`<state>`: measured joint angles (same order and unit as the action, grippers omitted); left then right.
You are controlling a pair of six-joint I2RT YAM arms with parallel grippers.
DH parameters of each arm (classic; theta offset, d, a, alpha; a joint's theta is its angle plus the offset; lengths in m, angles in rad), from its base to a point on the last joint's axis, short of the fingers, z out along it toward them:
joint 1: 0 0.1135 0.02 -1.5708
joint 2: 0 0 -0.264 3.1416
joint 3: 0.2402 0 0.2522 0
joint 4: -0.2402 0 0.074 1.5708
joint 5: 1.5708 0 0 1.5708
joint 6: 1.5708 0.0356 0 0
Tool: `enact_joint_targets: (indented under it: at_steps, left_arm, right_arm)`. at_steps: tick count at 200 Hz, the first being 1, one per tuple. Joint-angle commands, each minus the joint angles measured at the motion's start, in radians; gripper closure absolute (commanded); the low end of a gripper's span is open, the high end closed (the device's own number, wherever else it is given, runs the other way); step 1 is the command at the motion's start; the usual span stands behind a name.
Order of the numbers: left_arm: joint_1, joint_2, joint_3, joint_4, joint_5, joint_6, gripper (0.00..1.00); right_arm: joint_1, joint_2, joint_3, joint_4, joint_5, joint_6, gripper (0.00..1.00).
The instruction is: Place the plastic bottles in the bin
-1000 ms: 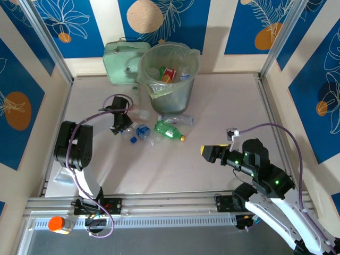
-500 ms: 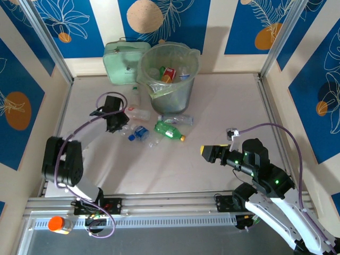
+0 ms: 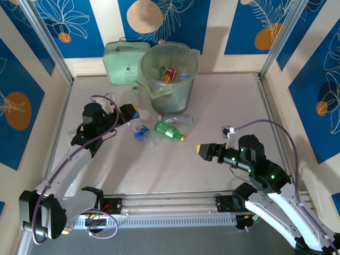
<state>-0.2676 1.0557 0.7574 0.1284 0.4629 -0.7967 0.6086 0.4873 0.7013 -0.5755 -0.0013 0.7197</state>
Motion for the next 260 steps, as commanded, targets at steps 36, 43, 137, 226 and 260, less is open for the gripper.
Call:
enact_joint_targets:
  at_steps: [36, 43, 137, 226, 260]
  left_arm:
    - [-0.216, -0.136, -0.016, 0.150, 0.238, 0.330, 0.51]
    - [-0.257, -0.146, -0.008, 0.111, 0.223, 0.407, 0.52]
    - [-0.566, -0.154, 0.072, -0.170, -0.088, 0.913, 0.58]
    - [-0.588, -0.147, 0.071, -0.163, -0.101, 0.930, 0.60]
    - [-0.594, -0.151, 0.071, -0.161, -0.102, 0.930, 0.61]
  right_arm:
    - [0.002, 0.045, 0.050, 0.068, -0.043, -0.039, 0.12]
    - [0.002, 0.056, 0.062, 0.070, -0.047, -0.047, 0.12]
    - [0.029, 0.334, 0.342, 0.135, -0.232, -0.133, 0.00]
    - [0.250, 0.581, 0.480, 0.158, -0.227, -0.200, 0.01]
    - [0.266, 0.615, 0.484, 0.186, -0.214, -0.189, 0.06]
